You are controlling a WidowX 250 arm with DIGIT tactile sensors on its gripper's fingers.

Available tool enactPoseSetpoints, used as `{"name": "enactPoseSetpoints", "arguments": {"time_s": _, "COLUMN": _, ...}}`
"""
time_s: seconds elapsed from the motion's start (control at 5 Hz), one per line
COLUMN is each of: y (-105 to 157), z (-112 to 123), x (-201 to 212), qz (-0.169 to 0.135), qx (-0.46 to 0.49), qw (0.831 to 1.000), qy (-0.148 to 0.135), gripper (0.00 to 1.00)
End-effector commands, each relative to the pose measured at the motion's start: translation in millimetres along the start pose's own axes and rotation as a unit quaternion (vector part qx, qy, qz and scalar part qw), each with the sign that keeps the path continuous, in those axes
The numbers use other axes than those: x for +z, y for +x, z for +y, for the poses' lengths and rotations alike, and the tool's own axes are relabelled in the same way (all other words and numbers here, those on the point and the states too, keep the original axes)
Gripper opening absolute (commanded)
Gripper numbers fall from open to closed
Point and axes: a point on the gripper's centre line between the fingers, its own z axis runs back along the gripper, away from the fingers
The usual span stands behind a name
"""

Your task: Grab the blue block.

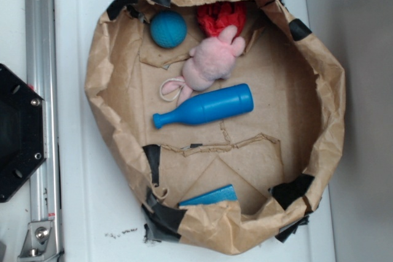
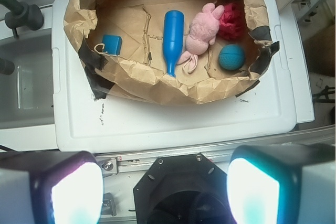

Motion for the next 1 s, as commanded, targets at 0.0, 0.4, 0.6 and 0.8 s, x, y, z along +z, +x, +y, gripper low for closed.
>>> {"name": "enactPoseSetpoints", "arguments": {"time_s": 0.0, "y": 0, "z": 0, "x": 0, "qz": 0.000, "qx": 0.000, "qw": 1.000, "qy": 0.000, "gripper": 1.00}}
{"name": "enactPoseSetpoints", "arguments": {"time_s": 0.4, "y": 80, "z": -2, "x": -76, "qz": -0.017, "qx": 0.085, "qw": 0.996, "qy": -0.008, "gripper": 1.00}}
{"name": "enactPoseSetpoints", "arguments": {"time_s": 0.6, "y": 101, "z": 6, "x": -109, "qz": 0.000, "qx": 0.117, "qw": 0.992, "qy": -0.044, "gripper": 1.00}}
{"name": "enactPoseSetpoints", "arguments": {"time_s": 0.8, "y": 101, "z": 1, "x": -140, "qz": 0.035, "qx": 0.133, "qw": 0.986, "qy": -0.095, "gripper": 1.00}}
